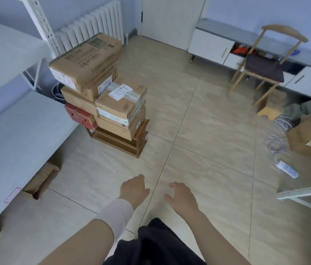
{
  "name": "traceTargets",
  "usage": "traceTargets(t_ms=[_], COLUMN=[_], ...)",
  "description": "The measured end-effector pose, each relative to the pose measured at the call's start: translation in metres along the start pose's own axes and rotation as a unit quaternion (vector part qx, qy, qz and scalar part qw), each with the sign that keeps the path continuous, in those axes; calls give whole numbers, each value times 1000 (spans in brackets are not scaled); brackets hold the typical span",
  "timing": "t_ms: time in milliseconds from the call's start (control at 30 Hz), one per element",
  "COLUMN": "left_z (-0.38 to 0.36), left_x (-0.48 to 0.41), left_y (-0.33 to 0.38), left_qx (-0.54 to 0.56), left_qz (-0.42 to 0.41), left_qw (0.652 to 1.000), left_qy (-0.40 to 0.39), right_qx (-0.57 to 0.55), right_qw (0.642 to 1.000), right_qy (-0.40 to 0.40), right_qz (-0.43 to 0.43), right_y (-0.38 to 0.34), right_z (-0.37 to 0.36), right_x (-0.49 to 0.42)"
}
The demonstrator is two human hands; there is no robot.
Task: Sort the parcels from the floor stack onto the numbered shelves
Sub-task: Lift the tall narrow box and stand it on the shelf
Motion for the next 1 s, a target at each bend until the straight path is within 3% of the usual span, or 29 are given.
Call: traceTargets(t_ms=[267, 700, 800, 1000], left_z=[38, 163, 198, 259], left_x=[-40, -128, -147, -186], left_y=[-40, -210, -244, -289], left_qx=[130, 330, 393, 539], left_qz=[75, 127, 136, 181], left_qw=[989, 931, 903, 813], left_qy=[12, 92, 106, 124], right_qx=[6, -95, -151, -333], right_qw=[998, 993, 987, 939], right_qy=[-18, -60, -53, -65], right_qz=[53, 28, 19, -51], right_y=[-72, -261, -290, -330], right_z=[23, -18, -23, -21], right_x=[-71, -194, -223, -268])
Point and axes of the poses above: each hand's wrist, its own x-axis away from the middle knuckle, its own z-axis out of the back of the hand, y = z × x, the point moved 2 cm from there along -x, towards the middle knuckle, and after that the axes turned 9 degrees about -x, right-handed, at the moved point
